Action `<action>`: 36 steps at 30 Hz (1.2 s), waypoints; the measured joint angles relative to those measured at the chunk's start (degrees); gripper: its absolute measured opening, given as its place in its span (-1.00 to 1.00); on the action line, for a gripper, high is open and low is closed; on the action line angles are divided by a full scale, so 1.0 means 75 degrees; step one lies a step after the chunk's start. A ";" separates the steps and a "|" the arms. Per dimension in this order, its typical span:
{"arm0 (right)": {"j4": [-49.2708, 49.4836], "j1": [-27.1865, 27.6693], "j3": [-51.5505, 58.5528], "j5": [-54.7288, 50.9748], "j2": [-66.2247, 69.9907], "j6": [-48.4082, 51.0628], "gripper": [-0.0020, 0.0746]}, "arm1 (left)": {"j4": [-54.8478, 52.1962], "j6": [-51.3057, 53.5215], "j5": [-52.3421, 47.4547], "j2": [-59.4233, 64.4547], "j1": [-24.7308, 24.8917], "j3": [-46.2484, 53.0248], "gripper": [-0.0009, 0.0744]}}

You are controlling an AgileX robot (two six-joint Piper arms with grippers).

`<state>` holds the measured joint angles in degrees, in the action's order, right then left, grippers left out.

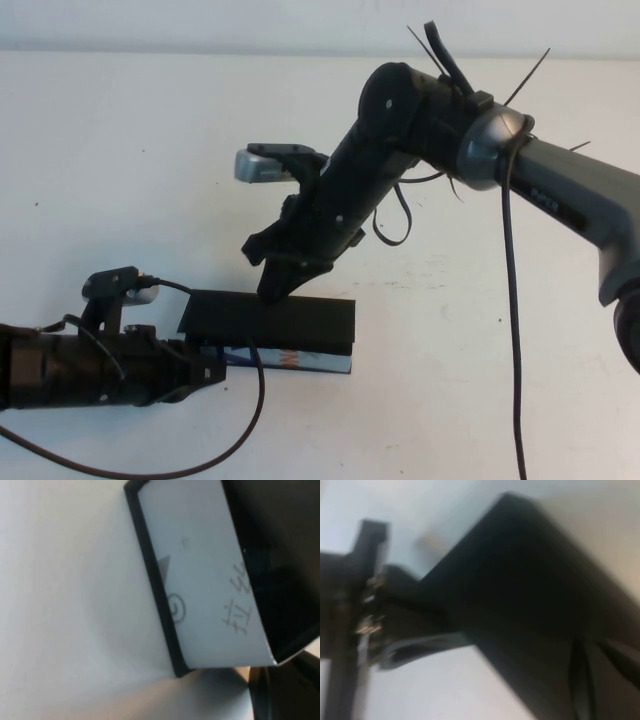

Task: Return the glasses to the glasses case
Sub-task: Close the glasses case

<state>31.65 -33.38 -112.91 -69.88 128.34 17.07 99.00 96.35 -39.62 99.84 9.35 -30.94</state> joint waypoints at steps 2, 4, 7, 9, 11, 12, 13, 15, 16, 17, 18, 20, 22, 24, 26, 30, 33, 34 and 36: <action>0.0000 -0.0120 0.0089 0.0000 -0.0137 0.0012 -0.97 | 0.0014 0.0000 0.0037 0.0000 0.0000 0.0000 -0.99; -0.0013 -0.0230 0.0114 -0.0007 -0.0195 0.0012 -0.97 | -0.0046 -0.0143 0.0128 -0.0078 0.0000 0.0000 -0.99; -0.0218 -0.0298 0.0114 -0.0007 -0.0208 -0.0082 -0.97 | -0.0630 -0.0879 0.0449 -0.0348 0.0000 0.0000 -0.99; -0.0375 -0.0298 0.0132 -0.0007 -0.0208 -0.0139 -0.97 | -0.1353 -0.1600 0.0644 -0.0624 0.0000 0.0015 -0.99; -0.0448 -0.0298 0.0167 -0.0007 -0.0208 -0.0217 -0.97 | -0.1915 -0.2207 0.0821 -0.0954 0.0000 0.0113 -0.99; -0.0483 -0.0298 0.0170 -0.0007 -0.0208 -0.0256 -0.97 | -0.2101 -0.2442 0.0893 -0.1177 0.0000 0.0190 -0.99; -0.0502 -0.0298 0.0170 -0.0007 -0.0208 -0.0273 -0.97 | -0.2226 -0.2599 0.0937 -0.1427 0.0000 0.0260 -0.99; -0.0515 -0.0298 0.0186 -0.0007 -0.0208 -0.0285 -0.97 | -0.2424 -0.2876 0.1034 -0.1985 0.0000 0.0460 -0.99; -0.0515 -0.0298 0.0206 -0.0007 -0.0208 -0.0290 -0.97 | -0.2475 -0.2940 0.1037 -0.2227 0.0000 0.0571 -0.99; -0.0515 -0.0298 0.0273 -0.0007 -0.0211 -0.0304 -0.97 | -0.2524 -0.3023 0.1049 -0.2543 0.0000 0.0679 -0.99; -0.0515 -0.0312 0.0363 -0.0007 -0.0225 -0.0322 -0.97 | -0.2546 -0.3095 0.1049 -0.2870 0.0000 0.0774 -0.99; -0.0521 -0.0342 0.0596 -0.0007 -0.0239 -0.0321 -0.97 | -0.2648 -0.3241 0.1049 -0.3467 0.0000 0.0891 -0.99; -0.0533 -0.0378 0.0821 -0.0007 -0.0228 -0.0321 -0.97 | -0.2753 -0.3347 0.1049 -0.4145 0.0000 0.0907 -0.99; -0.0489 -0.0422 0.0957 0.0040 -0.0301 -0.0321 -0.97 | -0.2829 -0.3378 0.1049 -0.4847 0.0000 0.0920 -0.99; -0.0489 -0.0433 0.0991 0.0056 -0.0313 -0.0321 -0.97 | -0.2879 -0.3393 0.1068 -0.5478 0.0000 0.0920 -0.99; -0.0473 -0.0433 0.0993 0.0069 -0.0347 -0.0321 -0.97 | -0.2931 -0.3378 0.1469 -0.6775 0.0000 0.0980 -0.99; -0.0489 -0.0451 0.1037 0.0069 -0.0529 -0.0414 -0.97 | -0.2947 -0.3363 0.2297 -0.7740 0.0000 0.0994 -0.99; -0.0520 -0.0451 0.1034 0.0069 -0.0625 -0.0451 -0.97 | -0.2962 -0.3363 0.2580 -0.8074 0.0000 0.0994 -0.99; -0.0592 -0.0465 0.1056 0.0053 -0.0961 -0.0489 -0.97 | -0.2962 -0.3351 0.3213 -0.8720 0.0000 0.0994 -0.99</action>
<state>27.21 -36.86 -105.00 -69.48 121.13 13.40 76.78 71.21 -15.52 34.44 9.35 -23.48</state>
